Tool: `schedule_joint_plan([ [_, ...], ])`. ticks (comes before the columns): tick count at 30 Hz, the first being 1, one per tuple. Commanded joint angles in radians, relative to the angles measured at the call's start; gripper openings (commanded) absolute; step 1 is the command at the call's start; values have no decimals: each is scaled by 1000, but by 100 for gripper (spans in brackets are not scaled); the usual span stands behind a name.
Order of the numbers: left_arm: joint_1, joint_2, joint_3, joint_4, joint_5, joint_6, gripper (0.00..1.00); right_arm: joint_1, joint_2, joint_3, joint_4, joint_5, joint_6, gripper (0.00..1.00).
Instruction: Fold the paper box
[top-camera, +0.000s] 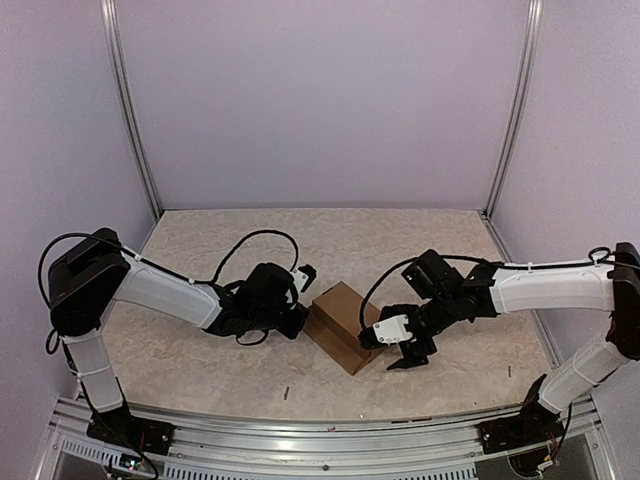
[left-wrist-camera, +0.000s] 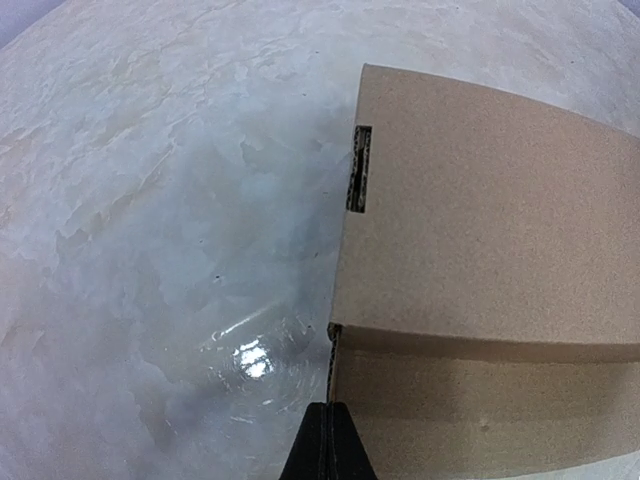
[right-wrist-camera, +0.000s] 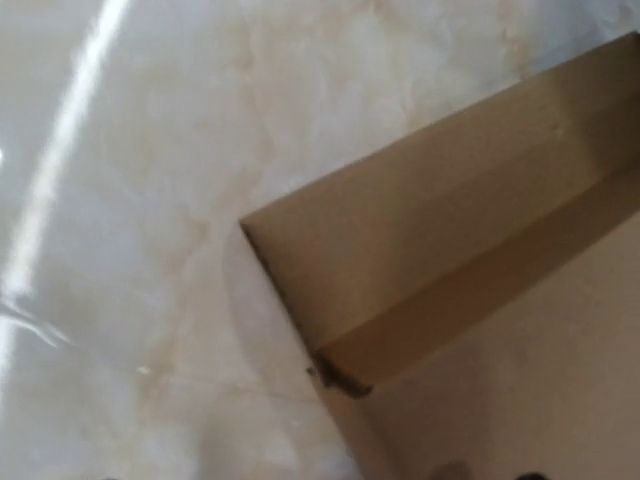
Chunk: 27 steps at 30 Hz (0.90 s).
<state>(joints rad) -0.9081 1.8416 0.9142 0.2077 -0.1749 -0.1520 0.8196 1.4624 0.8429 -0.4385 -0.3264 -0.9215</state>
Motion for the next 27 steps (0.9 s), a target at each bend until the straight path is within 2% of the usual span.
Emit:
schedule_joint_plan([
  [1, 8, 35, 31, -63, 20, 2, 0, 51, -31, -47, 108, 140, -105, 83],
  [8, 8, 44, 43, -70, 25, -4, 0, 124, -44, -139, 299, 248, -74, 80],
  [20, 8, 53, 50, -67, 32, -5, 0, 126, 4, -128, 360, 286, -20, 65],
  [24, 8, 53, 52, -69, 32, -4, 0, 125, 15, -127, 341, 264, -22, 64],
  [27, 10, 54, 54, -71, 32, -2, 0, 126, 22, -126, 310, 227, -43, 67],
])
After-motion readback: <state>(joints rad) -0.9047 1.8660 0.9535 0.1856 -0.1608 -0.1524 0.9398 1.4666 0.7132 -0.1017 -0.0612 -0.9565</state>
